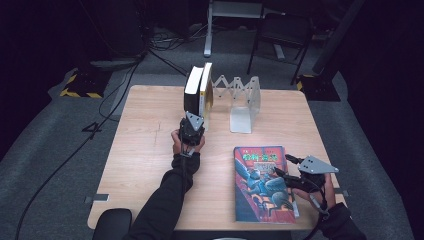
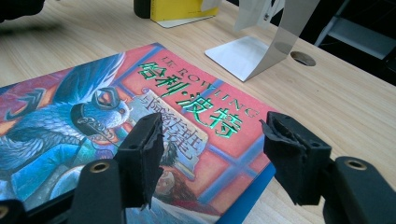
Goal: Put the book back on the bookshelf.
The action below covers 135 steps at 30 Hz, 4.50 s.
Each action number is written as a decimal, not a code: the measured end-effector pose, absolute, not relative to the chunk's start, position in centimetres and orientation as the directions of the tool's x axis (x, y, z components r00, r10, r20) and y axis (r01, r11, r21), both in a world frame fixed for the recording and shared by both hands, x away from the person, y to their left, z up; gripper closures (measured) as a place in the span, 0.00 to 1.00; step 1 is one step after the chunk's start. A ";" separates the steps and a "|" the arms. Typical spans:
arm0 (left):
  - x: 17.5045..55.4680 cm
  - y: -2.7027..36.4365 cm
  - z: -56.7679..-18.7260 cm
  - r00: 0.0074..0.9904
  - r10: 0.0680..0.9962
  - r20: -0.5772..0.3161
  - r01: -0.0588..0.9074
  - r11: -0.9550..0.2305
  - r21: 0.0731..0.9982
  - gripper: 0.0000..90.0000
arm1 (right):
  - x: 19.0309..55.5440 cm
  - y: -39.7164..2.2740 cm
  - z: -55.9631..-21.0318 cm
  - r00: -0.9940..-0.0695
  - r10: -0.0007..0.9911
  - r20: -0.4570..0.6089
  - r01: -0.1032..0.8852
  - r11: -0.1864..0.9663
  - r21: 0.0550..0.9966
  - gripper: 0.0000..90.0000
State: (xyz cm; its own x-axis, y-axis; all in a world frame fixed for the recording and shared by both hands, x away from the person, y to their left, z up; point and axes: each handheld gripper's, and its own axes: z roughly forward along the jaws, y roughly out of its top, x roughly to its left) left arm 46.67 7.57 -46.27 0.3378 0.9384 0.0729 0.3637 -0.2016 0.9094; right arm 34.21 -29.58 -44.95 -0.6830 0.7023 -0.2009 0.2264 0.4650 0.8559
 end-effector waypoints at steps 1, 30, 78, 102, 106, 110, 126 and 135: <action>46.7 7.6 -46.3 0.339 0.938 0.071 0.367 -0.201 0.908 0.91 | 34.2 -29.6 -44.9 -0.682 0.702 -0.203 0.224 0.466 0.856 0.42; 38.0 8.4 -47.5 0.861 0.502 0.080 0.287 -0.609 0.739 0.40 | 30.4 -32.2 -44.6 -0.738 0.671 -0.074 0.375 0.499 0.781 0.35; 38.0 4.7 -50.2 0.933 0.359 0.018 0.245 -0.673 0.698 0.26 | 31.0 -30.7 -44.9 -0.796 0.574 0.190 0.564 0.592 0.576 0.29; 39.1 3.6 -50.2 0.927 0.372 0.035 0.240 -0.665 0.708 0.28 | 32.5 -29.7 -44.7 -0.833 0.543 0.108 0.472 0.593 0.652 0.37; 39.2 3.6 -50.2 0.925 0.377 0.036 0.242 -0.662 0.710 0.29 | 33.5 -29.4 -44.8 -0.831 0.541 0.131 0.485 0.587 0.648 0.36; 39.3 3.5 -50.2 0.926 0.377 0.037 0.240 -0.660 0.712 0.31 | 34.6 -29.0 -44.6 -0.830 0.544 0.123 0.477 0.578 0.663 0.37; 40.8 3.6 -50.1 0.893 0.449 0.037 0.287 -0.630 0.721 0.48 | 36.0 -28.2 -44.7 -0.858 0.482 0.177 0.438 0.507 0.742 0.79; 43.2 3.7 -49.8 0.874 0.486 0.004 0.319 -0.582 0.748 0.49 | 35.2 -28.4 -44.4 -0.878 0.465 0.109 0.360 0.493 0.792 0.81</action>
State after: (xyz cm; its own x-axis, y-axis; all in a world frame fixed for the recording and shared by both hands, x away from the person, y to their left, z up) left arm 43.20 3.68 -49.75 0.8742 0.4855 0.0042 0.3194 -0.5815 0.7482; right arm 35.24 -28.38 -44.37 -0.8784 0.4652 0.1093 0.3599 0.4934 0.7918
